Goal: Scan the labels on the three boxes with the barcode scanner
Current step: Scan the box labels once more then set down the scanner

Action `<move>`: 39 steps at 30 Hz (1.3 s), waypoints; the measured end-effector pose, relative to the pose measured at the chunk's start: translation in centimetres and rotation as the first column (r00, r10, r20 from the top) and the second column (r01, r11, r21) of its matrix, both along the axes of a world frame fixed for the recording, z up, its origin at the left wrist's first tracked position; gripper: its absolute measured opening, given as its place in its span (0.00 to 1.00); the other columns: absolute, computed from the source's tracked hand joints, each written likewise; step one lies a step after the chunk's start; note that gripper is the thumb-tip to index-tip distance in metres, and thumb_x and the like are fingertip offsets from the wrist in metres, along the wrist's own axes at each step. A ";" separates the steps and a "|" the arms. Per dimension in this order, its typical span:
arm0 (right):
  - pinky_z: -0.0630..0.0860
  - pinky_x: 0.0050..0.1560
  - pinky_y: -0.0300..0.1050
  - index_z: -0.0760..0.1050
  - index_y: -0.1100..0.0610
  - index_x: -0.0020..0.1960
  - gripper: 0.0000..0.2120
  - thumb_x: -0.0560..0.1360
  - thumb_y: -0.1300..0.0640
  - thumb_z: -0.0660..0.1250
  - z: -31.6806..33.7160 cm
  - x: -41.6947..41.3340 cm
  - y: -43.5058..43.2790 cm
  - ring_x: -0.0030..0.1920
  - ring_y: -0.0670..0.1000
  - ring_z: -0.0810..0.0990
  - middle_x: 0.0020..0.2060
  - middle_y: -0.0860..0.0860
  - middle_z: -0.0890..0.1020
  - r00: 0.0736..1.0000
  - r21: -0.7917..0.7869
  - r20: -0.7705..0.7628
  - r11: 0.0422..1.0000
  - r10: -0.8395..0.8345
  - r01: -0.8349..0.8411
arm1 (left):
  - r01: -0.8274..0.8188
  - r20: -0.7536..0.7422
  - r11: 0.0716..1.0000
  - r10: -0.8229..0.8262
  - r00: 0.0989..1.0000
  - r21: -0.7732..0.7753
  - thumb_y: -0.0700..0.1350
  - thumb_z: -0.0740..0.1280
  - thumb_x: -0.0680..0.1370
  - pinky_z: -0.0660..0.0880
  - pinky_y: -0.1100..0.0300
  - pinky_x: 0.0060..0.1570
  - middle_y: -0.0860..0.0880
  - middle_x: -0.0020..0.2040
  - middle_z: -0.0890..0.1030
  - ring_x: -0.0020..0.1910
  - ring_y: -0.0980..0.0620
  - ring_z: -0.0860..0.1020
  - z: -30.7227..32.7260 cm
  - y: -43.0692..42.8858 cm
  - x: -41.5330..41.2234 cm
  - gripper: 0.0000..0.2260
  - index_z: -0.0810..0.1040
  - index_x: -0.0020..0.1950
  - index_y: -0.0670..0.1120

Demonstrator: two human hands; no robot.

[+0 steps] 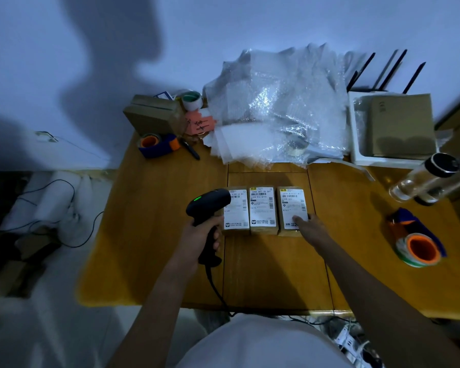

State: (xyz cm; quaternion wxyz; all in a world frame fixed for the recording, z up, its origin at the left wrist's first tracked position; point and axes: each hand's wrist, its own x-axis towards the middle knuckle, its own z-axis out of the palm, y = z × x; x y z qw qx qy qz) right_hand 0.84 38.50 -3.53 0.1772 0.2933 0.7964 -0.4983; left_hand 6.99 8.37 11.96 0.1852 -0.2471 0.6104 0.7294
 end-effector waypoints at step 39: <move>0.81 0.57 0.60 0.69 0.60 0.72 0.28 0.80 0.43 0.66 -0.9 2.2 -0.1 0.61 0.61 0.79 0.64 0.61 0.77 0.997 0.176 -0.025 0.982 0.074 -0.068 | -0.178 0.179 0.971 0.206 0.962 -0.161 0.40 0.72 0.79 0.77 0.45 0.61 0.42 0.54 0.80 0.54 0.42 0.80 -10.5 -6.7 -10.4 0.17 0.75 0.66 0.36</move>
